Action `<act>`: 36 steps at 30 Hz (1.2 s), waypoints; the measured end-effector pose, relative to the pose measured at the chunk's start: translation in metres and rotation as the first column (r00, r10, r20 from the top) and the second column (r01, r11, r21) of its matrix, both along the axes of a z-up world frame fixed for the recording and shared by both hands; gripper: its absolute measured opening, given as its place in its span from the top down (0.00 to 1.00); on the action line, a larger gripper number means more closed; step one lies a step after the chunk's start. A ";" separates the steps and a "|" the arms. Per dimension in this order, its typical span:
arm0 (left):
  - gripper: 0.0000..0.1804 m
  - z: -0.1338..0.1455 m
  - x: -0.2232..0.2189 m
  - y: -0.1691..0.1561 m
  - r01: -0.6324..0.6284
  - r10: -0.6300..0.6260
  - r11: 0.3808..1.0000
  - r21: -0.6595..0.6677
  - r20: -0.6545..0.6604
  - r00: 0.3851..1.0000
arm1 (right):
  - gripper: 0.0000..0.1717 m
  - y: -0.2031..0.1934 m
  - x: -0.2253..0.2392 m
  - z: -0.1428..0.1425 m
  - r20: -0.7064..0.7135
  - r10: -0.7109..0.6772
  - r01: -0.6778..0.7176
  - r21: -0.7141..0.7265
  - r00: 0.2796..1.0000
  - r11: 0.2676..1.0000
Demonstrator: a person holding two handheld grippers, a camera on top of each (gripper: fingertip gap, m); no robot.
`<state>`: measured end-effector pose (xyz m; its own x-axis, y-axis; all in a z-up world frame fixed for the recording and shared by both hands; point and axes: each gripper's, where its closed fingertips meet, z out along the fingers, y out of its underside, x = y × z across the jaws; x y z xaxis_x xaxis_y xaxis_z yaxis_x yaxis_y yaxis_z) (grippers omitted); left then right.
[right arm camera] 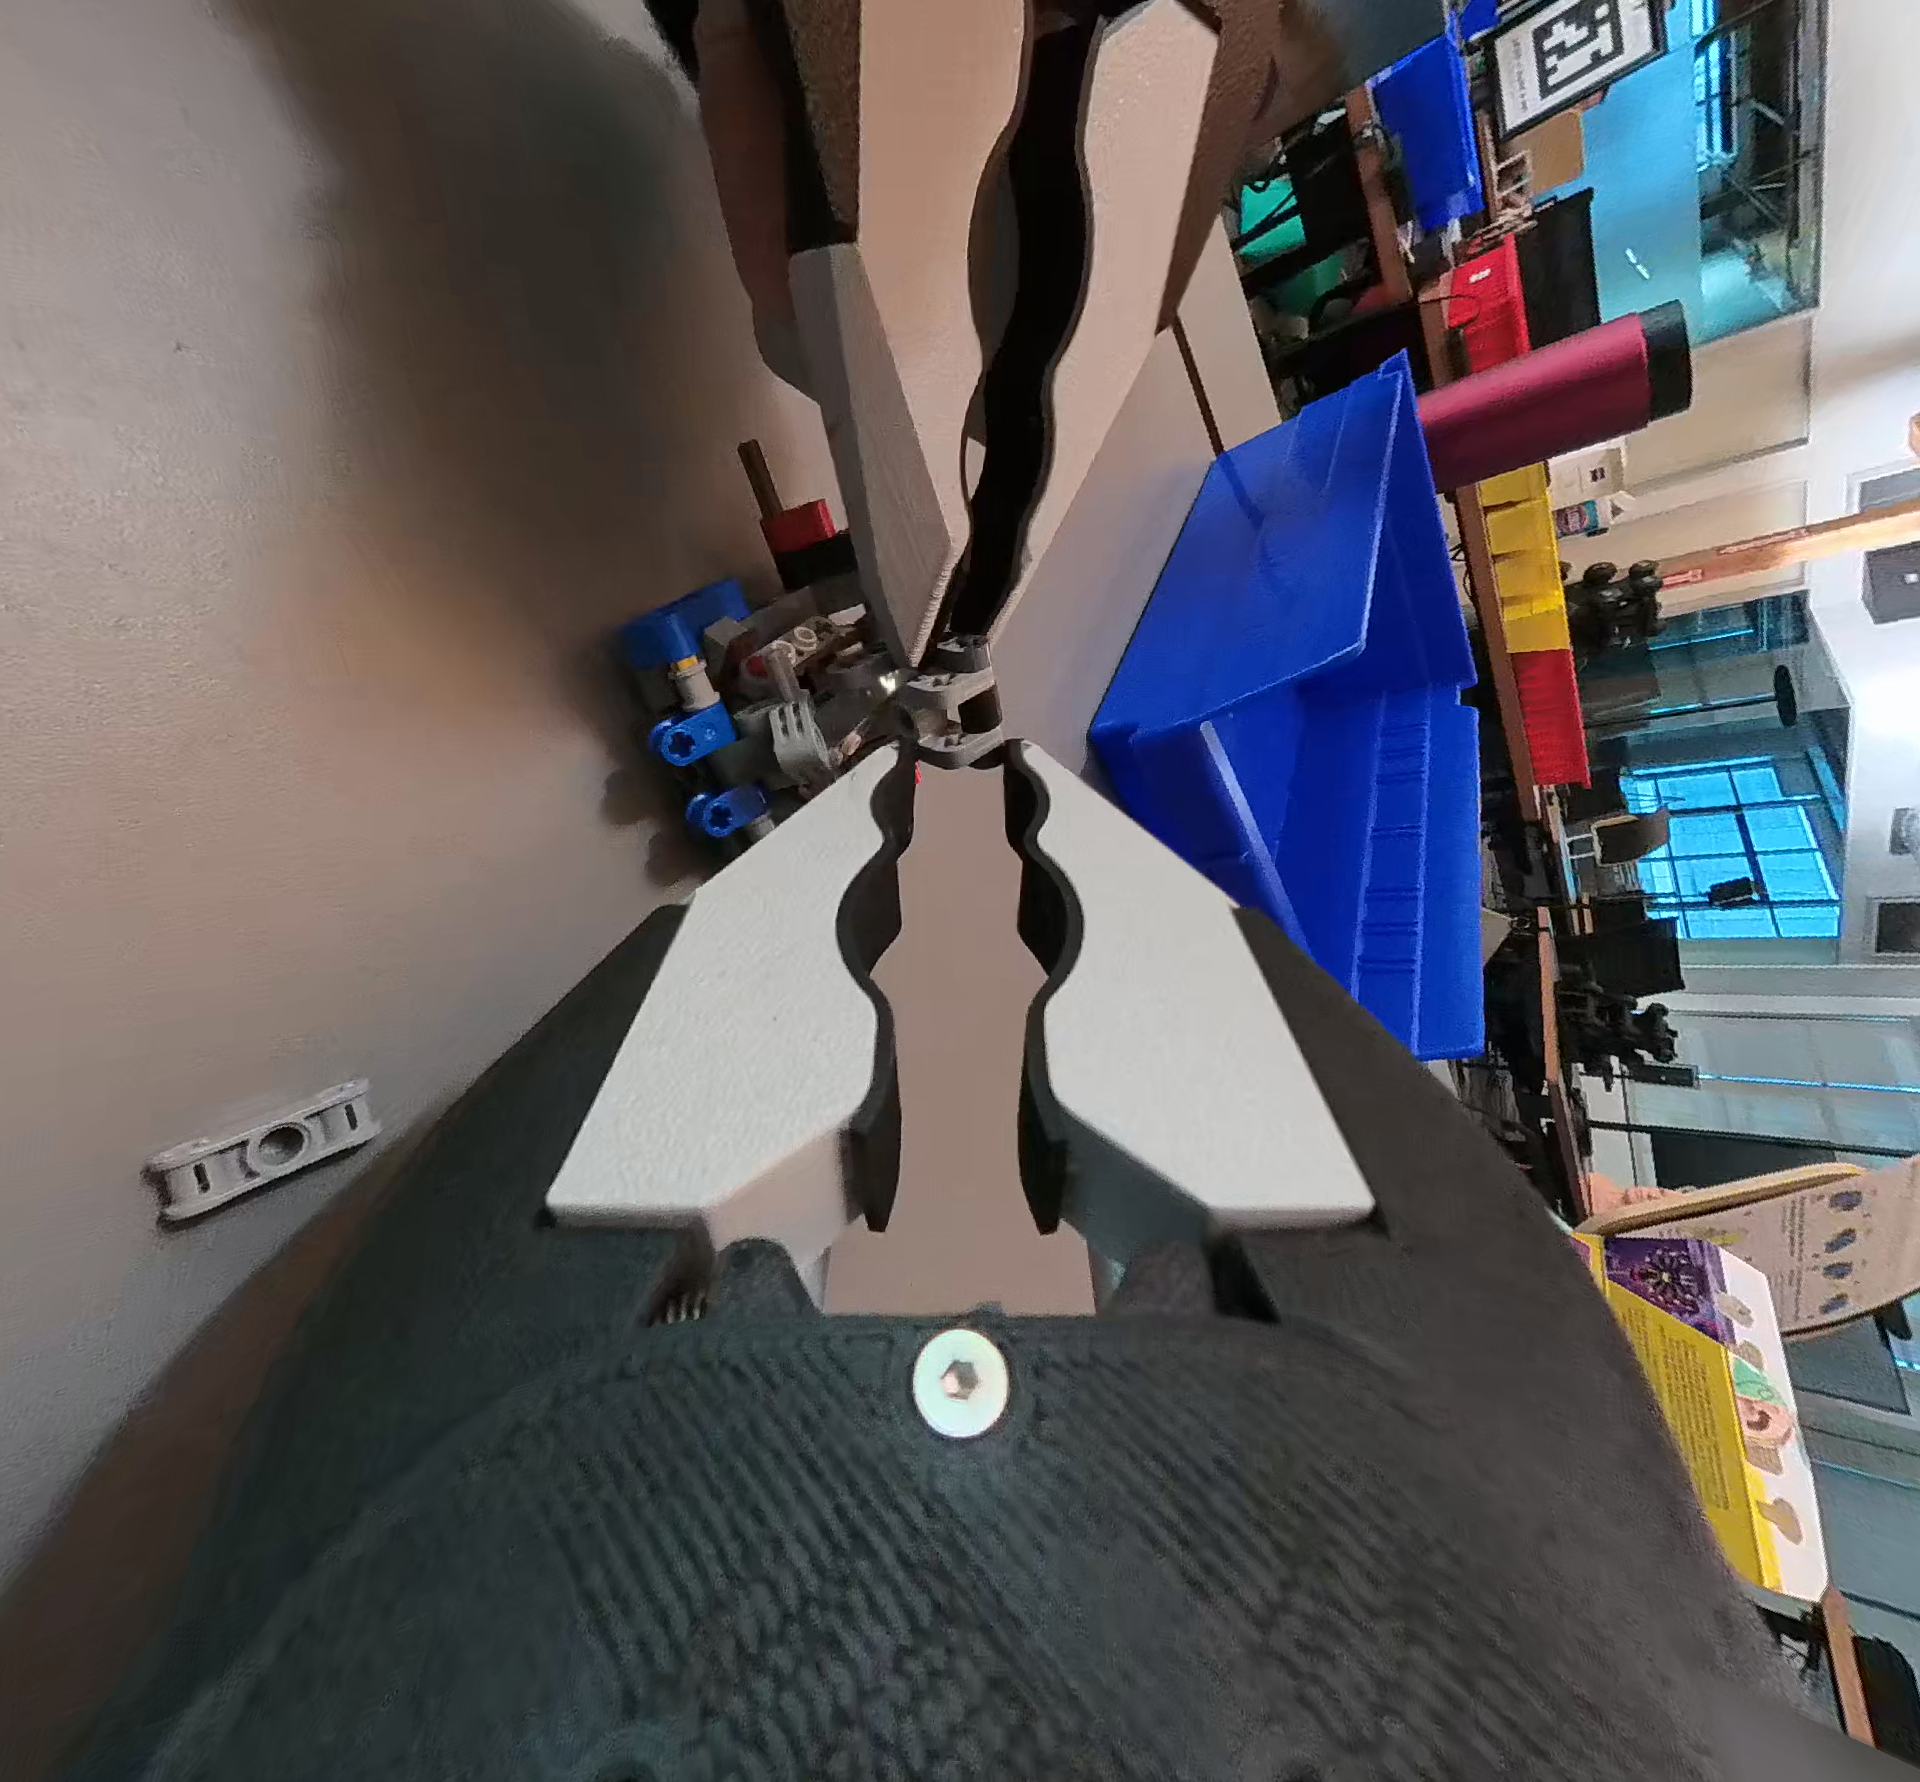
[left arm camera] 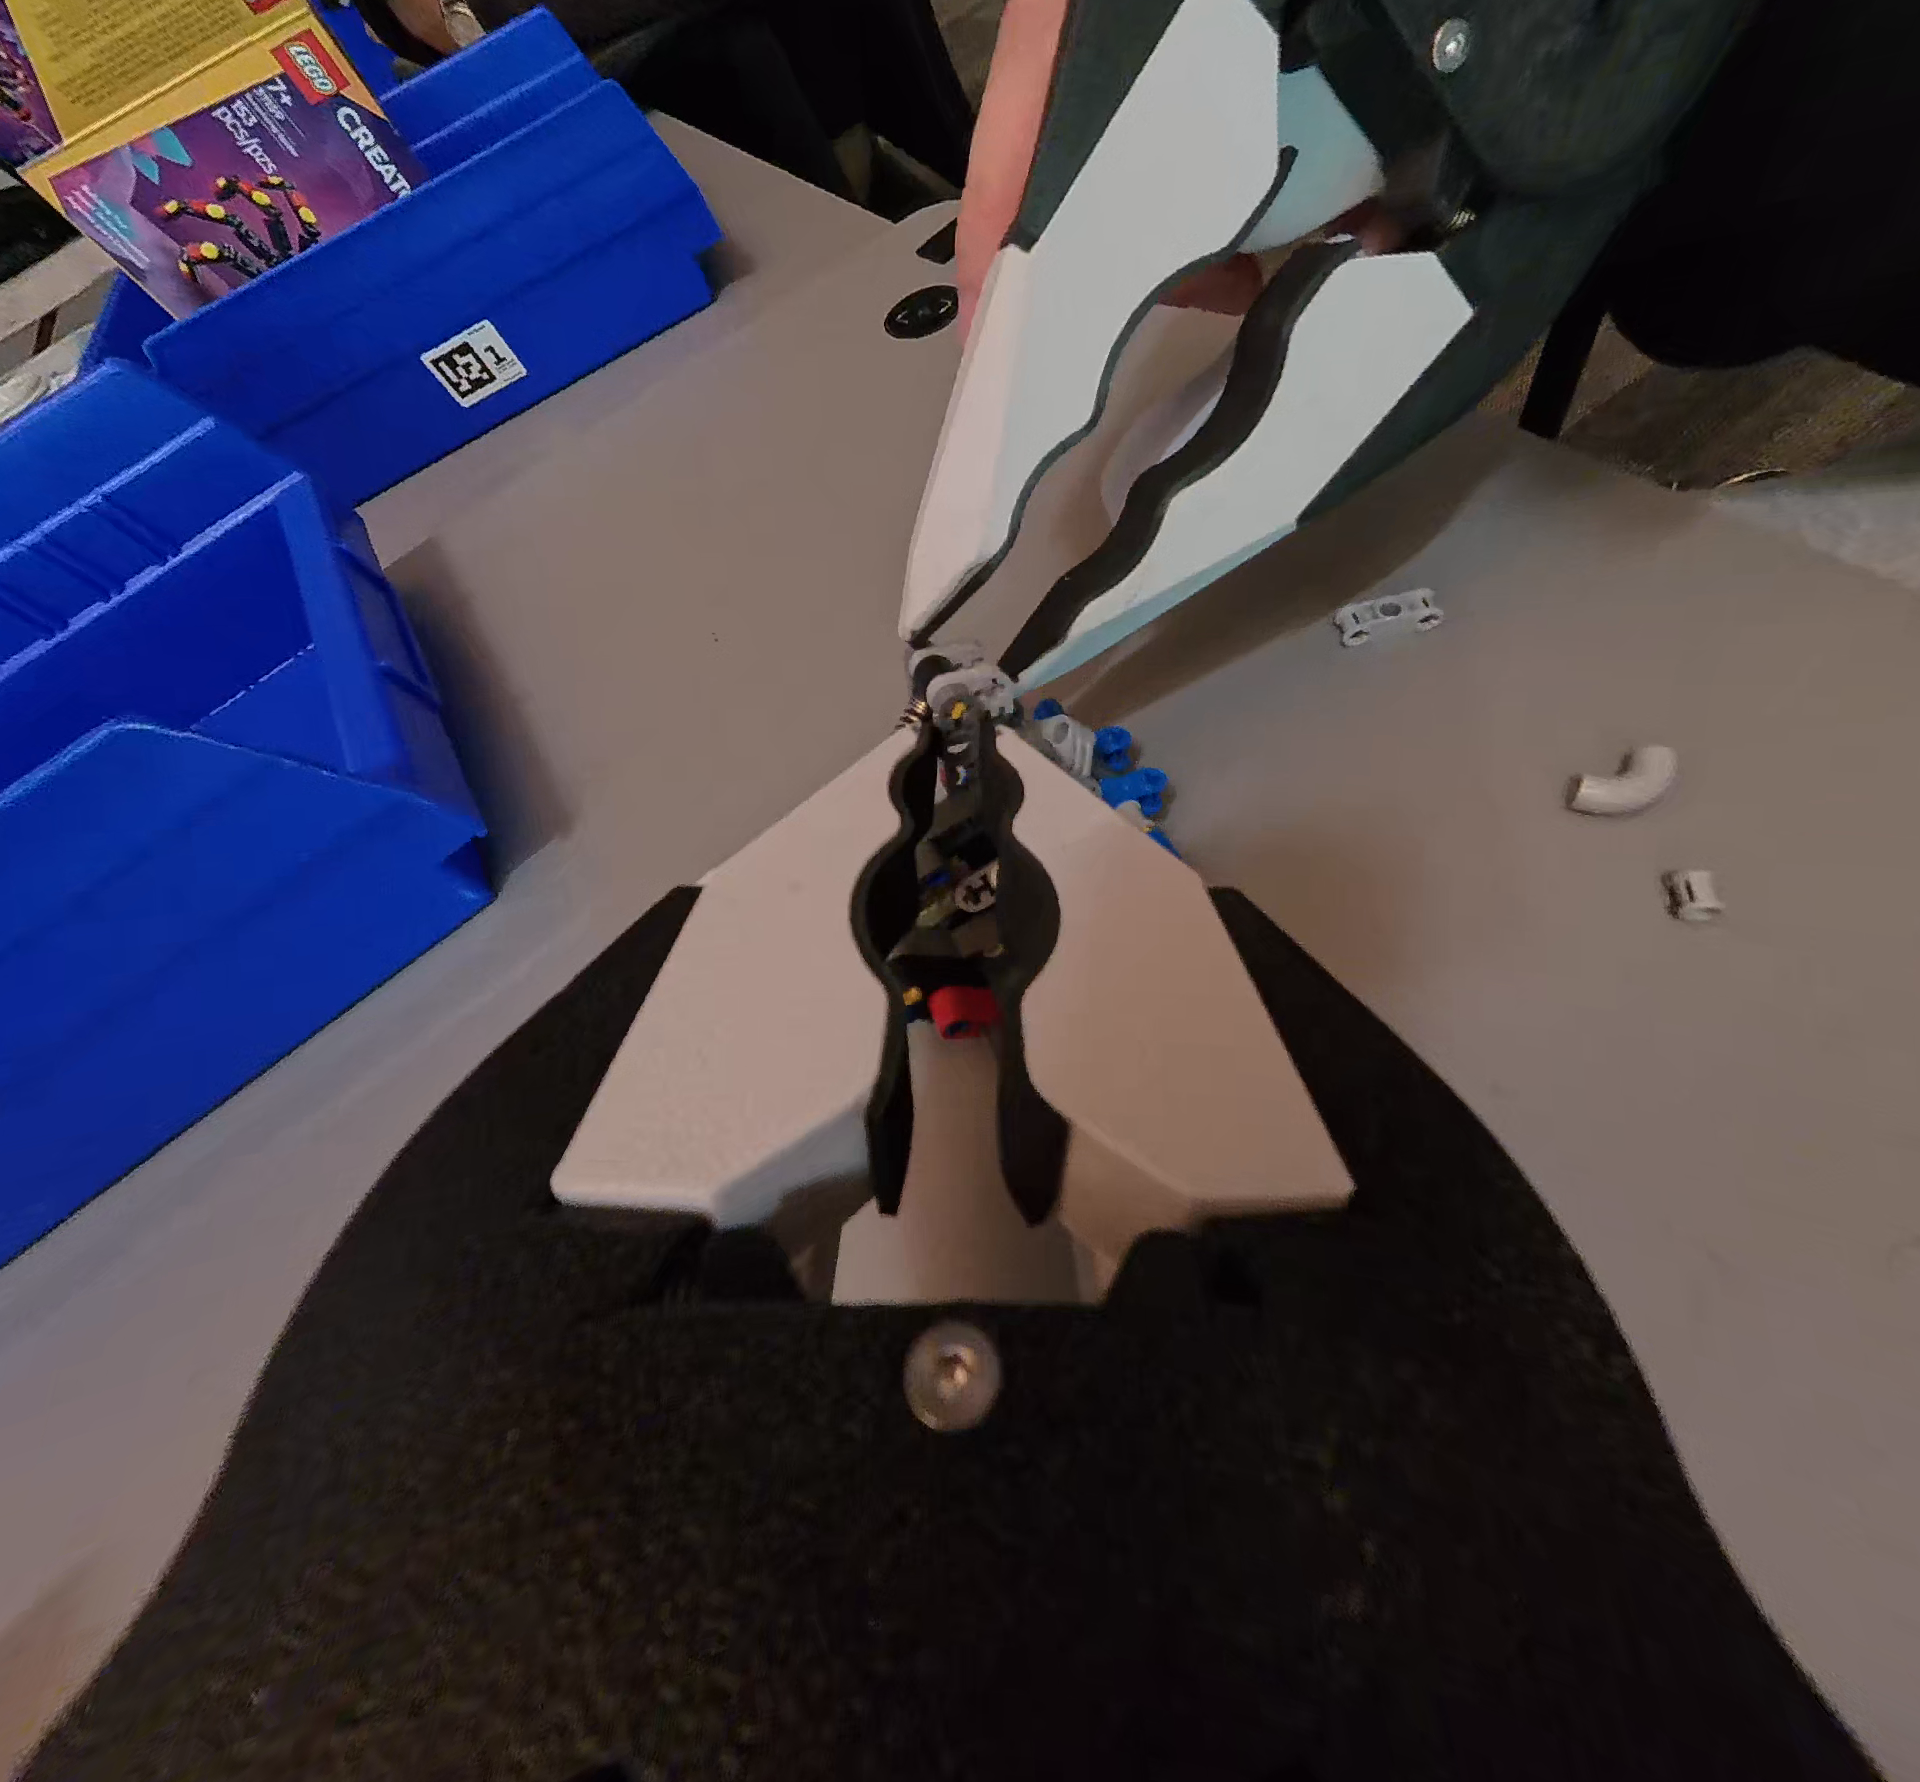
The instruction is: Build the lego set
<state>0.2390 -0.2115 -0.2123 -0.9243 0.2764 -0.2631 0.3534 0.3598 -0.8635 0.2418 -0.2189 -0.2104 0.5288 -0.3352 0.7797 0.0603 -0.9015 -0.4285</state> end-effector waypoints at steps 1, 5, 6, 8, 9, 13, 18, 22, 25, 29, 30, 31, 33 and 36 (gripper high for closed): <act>0.98 0.000 0.000 0.000 0.002 -0.002 1.000 -0.004 0.002 1.000 | 0.91 0.000 -0.001 0.001 0.004 0.000 0.000 0.011 1.000 1.000; 0.98 -0.002 0.001 0.002 0.003 -0.003 1.000 -0.005 0.008 1.000 | 0.92 -0.004 -0.006 0.002 0.006 -0.006 0.006 0.070 1.000 0.998; 0.98 -0.002 0.001 0.002 0.005 -0.005 1.000 -0.009 -0.002 1.000 | 0.92 -0.007 -0.008 0.003 0.009 -0.015 0.014 0.083 1.000 0.996; 0.98 -0.002 0.000 0.002 0.016 -0.016 1.000 -0.023 -0.008 1.000 | 0.92 -0.012 -0.010 0.000 0.002 -0.035 0.034 0.105 0.999 0.994; 0.98 -0.002 -0.001 0.002 0.026 -0.026 0.999 -0.032 -0.005 1.000 | 0.92 -0.014 -0.011 -0.003 -0.009 -0.048 0.049 0.115 0.999 0.992; 0.98 -0.003 0.000 0.002 0.030 -0.030 0.998 -0.046 -0.012 0.999 | 0.92 -0.014 -0.015 -0.010 -0.034 -0.041 0.046 0.172 0.999 0.984; 0.98 -0.004 0.000 0.002 0.030 -0.032 0.998 -0.058 -0.033 0.999 | 0.92 -0.014 -0.013 -0.009 -0.006 -0.049 0.049 0.163 0.999 0.985; 0.98 -0.003 0.000 0.002 0.036 -0.039 0.997 -0.072 -0.049 0.998 | 0.92 -0.012 -0.010 -0.014 -0.015 -0.053 0.055 0.157 0.998 0.986; 0.98 -0.002 0.001 0.003 0.033 -0.037 0.997 -0.076 -0.051 0.998 | 0.94 -0.013 -0.009 -0.019 -0.021 -0.060 0.062 0.127 0.998 0.990; 0.98 -0.002 0.001 0.003 0.032 -0.037 0.996 -0.077 -0.051 0.998 | 0.95 -0.012 -0.008 -0.014 -0.020 -0.063 0.066 0.171 0.998 0.983; 0.98 -0.002 0.001 0.003 0.032 -0.036 0.996 -0.077 -0.050 0.998 | 0.95 -0.012 -0.008 -0.012 -0.024 -0.064 0.068 0.201 0.998 0.977; 0.98 -0.002 0.001 0.003 0.033 -0.036 0.996 -0.077 -0.049 0.998 | 0.95 -0.011 -0.009 -0.011 -0.036 -0.064 0.071 0.237 0.997 0.969; 0.98 -0.003 0.001 0.003 0.033 -0.036 0.997 -0.077 -0.047 0.998 | 0.94 -0.011 -0.009 -0.013 -0.093 -0.063 0.090 0.316 0.994 0.944; 0.98 -0.003 0.001 0.003 0.032 -0.035 0.997 -0.077 -0.042 0.998 | 0.92 -0.010 -0.010 -0.013 -0.133 -0.057 0.105 0.393 0.989 0.914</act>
